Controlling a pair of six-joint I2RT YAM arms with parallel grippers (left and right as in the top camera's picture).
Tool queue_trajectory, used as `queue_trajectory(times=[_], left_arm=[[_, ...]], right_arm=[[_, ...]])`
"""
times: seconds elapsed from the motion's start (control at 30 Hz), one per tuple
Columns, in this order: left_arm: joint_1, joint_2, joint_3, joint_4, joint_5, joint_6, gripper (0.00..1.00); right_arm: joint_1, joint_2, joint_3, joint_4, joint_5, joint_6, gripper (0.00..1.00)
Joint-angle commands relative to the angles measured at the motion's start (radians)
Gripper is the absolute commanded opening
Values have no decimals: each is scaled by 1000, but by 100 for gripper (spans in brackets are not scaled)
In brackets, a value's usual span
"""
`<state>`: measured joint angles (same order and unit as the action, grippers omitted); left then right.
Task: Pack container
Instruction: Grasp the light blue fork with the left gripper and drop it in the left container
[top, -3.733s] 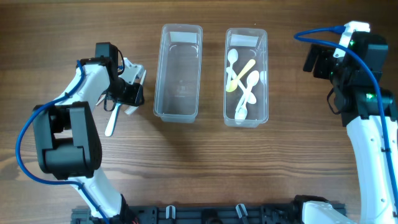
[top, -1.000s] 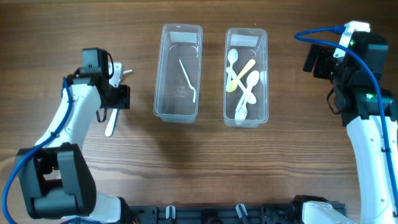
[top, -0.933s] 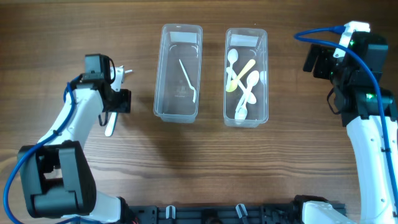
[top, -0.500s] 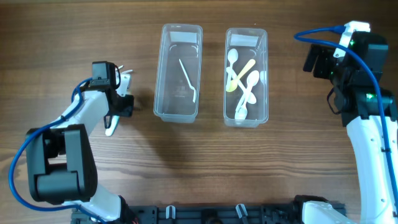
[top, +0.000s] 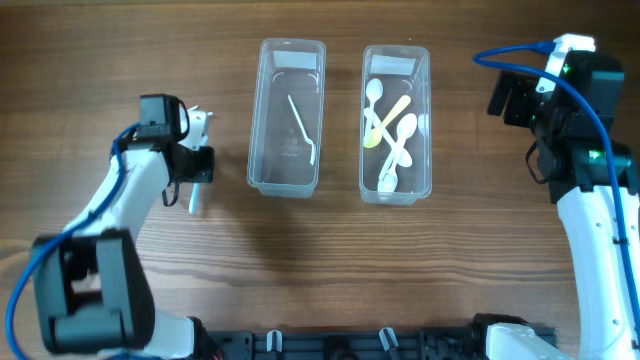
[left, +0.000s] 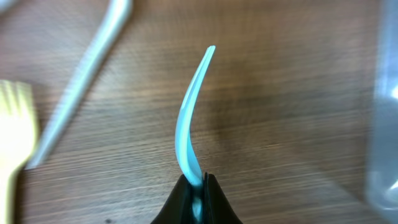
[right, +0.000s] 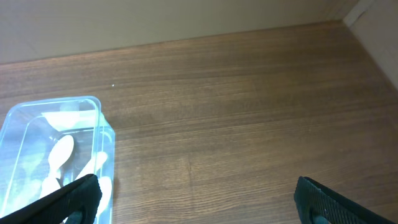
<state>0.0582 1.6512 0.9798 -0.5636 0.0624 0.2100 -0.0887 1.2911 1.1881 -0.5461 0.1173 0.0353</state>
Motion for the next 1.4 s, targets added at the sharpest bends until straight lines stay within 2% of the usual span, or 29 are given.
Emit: queue_trajectory(times=[0.0, 0.07, 0.13, 0.33, 0.37, 0.47, 0.53, 0.57, 0.6, 0.63, 0.67, 0.73, 0.8, 0.83, 0.87, 0.9, 1.0, 1.07, 1.17, 1.27, 1.37], left_arm=[[2, -158, 52, 3, 77, -66, 4], [0, -238, 55, 17, 208, -119, 4], [-37, -299, 55, 34, 310, -241, 4], [-271, -312, 55, 177, 298, -452, 4], [-306, -303, 55, 209, 251, -482, 4], [-374, -254, 55, 249, 136, -503, 4], [-388, -211, 55, 275, 119, -503, 5], [-388, -178, 55, 302, 119, -502, 25], [-387, -154, 55, 322, 119, -502, 53], [-387, -135, 55, 337, 119, -494, 55], [-387, -130, 55, 342, 119, -455, 62], [-385, -150, 56, 366, 119, -356, 66], [-380, -197, 56, 350, 119, -344, 71], [-376, -252, 56, 319, 119, -344, 76], [-376, -318, 56, 294, 150, -344, 89], [-376, -350, 56, 280, 179, -344, 93], [-376, -452, 56, 212, 188, -344, 97], [-376, -495, 56, 172, 116, -344, 98], [-361, -518, 56, 100, -130, -344, 97], [-288, -502, 56, 51, -398, -343, 100], [-156, -439, 56, 34, -430, -201, 100]], right_arm=[[0, -4, 14, 3, 17, -9, 100], [0, -4, 14, 3, 18, -10, 100], [0, -3, 14, 3, 18, -9, 100], [0, 1, 14, 3, 17, -9, 100], [0, 1, 14, 3, 17, -9, 100], [0, 1, 14, 3, 18, -9, 100], [0, 1, 14, 3, 17, -9, 100], [0, 1, 14, 3, 17, -9, 100], [0, 1, 14, 3, 17, -9, 100], [0, 1, 14, 3, 17, -9, 100], [0, 1, 14, 3, 17, -9, 100], [0, 1, 14, 3, 17, -9, 100], [0, 1, 14, 3, 17, -9, 100], [0, 1, 14, 3, 17, -9, 100], [0, 1, 14, 3, 18, -9, 100], [0, 1, 14, 3, 17, -10, 100], [0, 1, 14, 3, 18, -9, 100], [0, 1, 14, 3, 17, -9, 100], [0, 1, 14, 3, 18, -9, 100], [0, 1, 14, 3, 18, -9, 100], [0, 1, 14, 3, 17, -9, 100]])
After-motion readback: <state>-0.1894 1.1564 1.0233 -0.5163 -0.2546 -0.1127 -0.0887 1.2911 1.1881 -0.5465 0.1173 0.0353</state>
